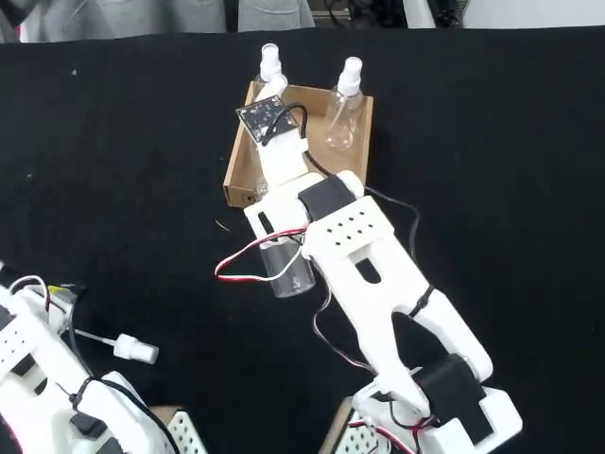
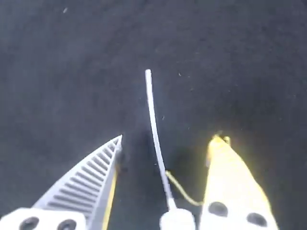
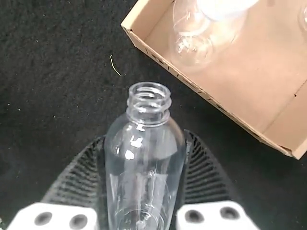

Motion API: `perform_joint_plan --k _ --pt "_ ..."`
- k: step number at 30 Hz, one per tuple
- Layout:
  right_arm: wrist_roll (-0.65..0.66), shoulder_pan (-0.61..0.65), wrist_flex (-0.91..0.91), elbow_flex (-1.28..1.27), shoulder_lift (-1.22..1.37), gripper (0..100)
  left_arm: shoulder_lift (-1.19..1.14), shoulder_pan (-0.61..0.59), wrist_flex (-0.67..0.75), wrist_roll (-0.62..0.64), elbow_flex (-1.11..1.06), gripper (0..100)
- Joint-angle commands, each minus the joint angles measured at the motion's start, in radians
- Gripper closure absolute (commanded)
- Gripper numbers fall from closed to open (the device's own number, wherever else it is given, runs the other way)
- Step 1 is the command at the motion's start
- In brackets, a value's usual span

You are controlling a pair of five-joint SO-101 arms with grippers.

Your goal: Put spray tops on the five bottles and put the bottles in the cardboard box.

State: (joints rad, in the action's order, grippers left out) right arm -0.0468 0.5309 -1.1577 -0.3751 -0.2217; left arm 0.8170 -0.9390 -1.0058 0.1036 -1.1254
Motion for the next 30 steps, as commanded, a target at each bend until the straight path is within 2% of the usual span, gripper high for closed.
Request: perform_joint_plan --k 1,9,16,23,30 --pt "0.002 -0.026 0.029 0.008 -0.065 97.5 0.008 -0.008 0.0 -0.118 0.097 79" --pt "0.002 -0.028 0.031 0.008 -0.064 97.5 0.008 0.028 -0.005 -0.405 0.11 79" --pt "0.002 -0.028 0.031 0.008 -0.062 97.5 0.006 0.111 -0.143 -0.572 0.13 78" --pt "0.002 -0.028 0.031 0.008 -0.062 97.5 -0.005 0.151 -0.311 -0.779 0.257 78" --pt "0.002 -0.028 0.031 0.008 -0.062 97.6 -0.003 0.202 -0.419 -1.045 0.308 69"
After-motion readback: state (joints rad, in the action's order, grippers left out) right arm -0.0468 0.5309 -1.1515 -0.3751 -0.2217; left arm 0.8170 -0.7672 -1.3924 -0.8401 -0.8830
